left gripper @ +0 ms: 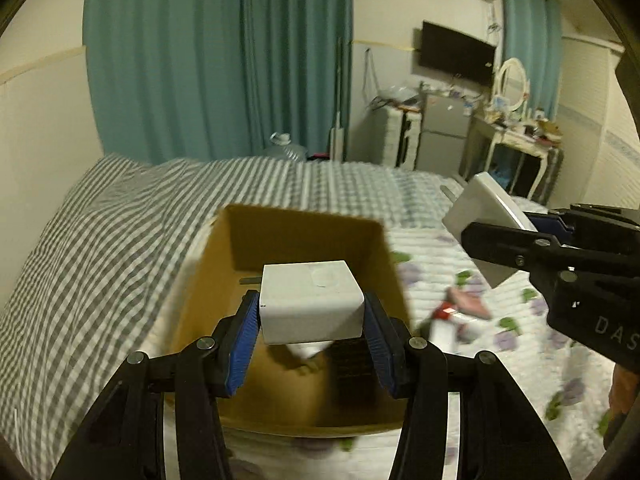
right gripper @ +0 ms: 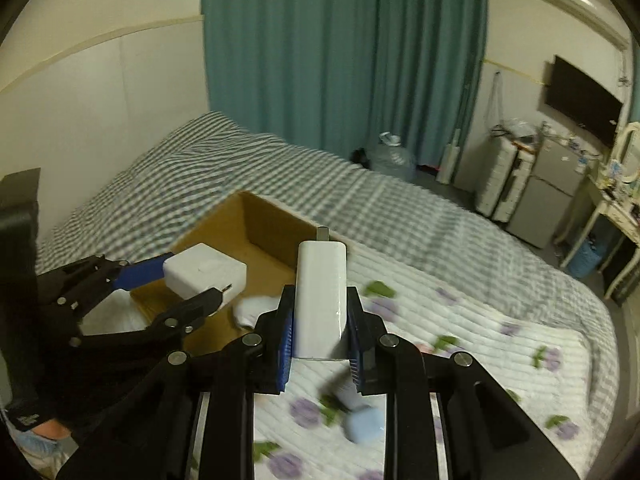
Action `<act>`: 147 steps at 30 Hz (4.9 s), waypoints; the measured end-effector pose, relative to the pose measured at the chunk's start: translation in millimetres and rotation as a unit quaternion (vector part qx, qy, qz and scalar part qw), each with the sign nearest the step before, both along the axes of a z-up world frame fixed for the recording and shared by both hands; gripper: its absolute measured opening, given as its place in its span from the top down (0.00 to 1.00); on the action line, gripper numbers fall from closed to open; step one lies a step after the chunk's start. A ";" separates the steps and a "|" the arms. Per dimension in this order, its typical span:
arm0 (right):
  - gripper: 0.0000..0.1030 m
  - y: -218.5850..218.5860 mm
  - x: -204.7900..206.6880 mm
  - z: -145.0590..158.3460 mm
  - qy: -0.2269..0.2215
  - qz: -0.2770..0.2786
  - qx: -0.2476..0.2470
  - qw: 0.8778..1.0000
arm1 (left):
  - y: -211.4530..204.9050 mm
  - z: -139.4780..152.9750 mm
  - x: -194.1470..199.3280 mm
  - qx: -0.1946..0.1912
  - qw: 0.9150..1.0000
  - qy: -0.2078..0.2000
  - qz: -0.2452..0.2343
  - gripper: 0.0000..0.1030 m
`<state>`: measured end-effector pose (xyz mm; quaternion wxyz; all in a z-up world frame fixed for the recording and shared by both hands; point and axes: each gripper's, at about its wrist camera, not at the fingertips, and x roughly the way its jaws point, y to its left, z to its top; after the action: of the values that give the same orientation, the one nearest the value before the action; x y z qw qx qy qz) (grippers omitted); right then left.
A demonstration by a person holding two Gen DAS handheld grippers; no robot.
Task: Organize rigid objects
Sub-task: 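Lower both chargers into the cardboard box and open both grippers, then grasp the black power bank with the left gripper, then grasp the pink rose-patterned card case with the right gripper, then carry the power bank and card case into the box and open both grippers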
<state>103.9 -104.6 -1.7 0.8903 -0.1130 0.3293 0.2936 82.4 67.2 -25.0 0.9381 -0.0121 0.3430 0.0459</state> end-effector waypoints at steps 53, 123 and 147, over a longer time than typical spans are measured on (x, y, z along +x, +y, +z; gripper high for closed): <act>0.12 -172.8 84.8 -111.6 0.027 -0.080 -0.033 0.996 | -177.2 -117.6 73.5 0.093 0.985 0.139 -0.050 0.35; 0.90 -128.2 95.0 -162.3 0.124 0.039 -0.055 0.990 | -162.3 -135.8 65.6 -0.003 0.986 0.165 -0.030 0.59; 0.91 -132.6 37.9 -61.1 -0.010 -0.062 -0.070 0.996 | -151.3 -26.5 21.0 -0.035 0.996 0.047 -0.066 0.59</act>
<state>141.8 -237.2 -62.9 0.9000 -0.1570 0.3465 0.2126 103.4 -84.0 -51.5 0.9211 -0.0204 0.3879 -0.0280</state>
